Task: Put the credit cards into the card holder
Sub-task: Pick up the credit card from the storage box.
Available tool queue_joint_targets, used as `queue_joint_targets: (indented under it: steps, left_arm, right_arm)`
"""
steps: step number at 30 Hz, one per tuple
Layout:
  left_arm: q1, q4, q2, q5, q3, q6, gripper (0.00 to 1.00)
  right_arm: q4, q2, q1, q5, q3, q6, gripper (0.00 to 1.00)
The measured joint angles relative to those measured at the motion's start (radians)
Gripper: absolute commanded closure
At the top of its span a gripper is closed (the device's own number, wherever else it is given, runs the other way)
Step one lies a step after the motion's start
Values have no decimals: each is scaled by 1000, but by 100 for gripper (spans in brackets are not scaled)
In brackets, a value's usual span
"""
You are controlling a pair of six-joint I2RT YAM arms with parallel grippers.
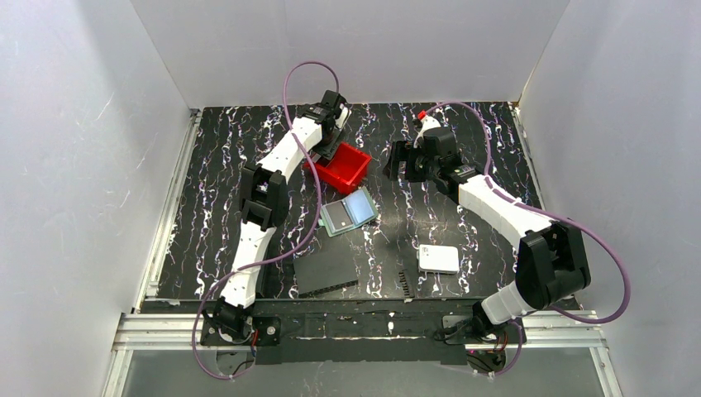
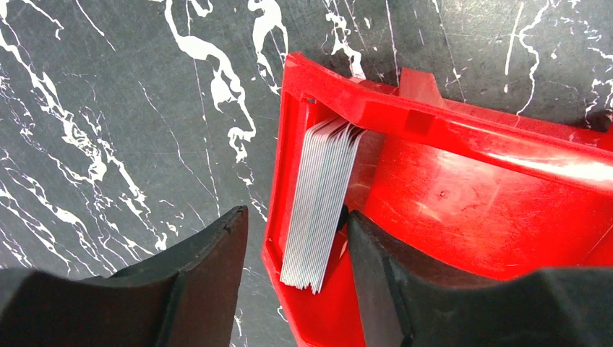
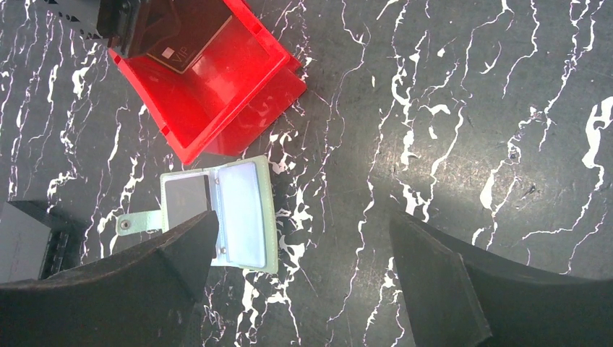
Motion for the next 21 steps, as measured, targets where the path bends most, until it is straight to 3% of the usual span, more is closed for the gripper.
queue_joint_targets:
  steps: [21]
  left_arm:
    - [-9,6,0,3,0,17,74]
  right_arm:
    - [2,14,0,-13,0,2,2]
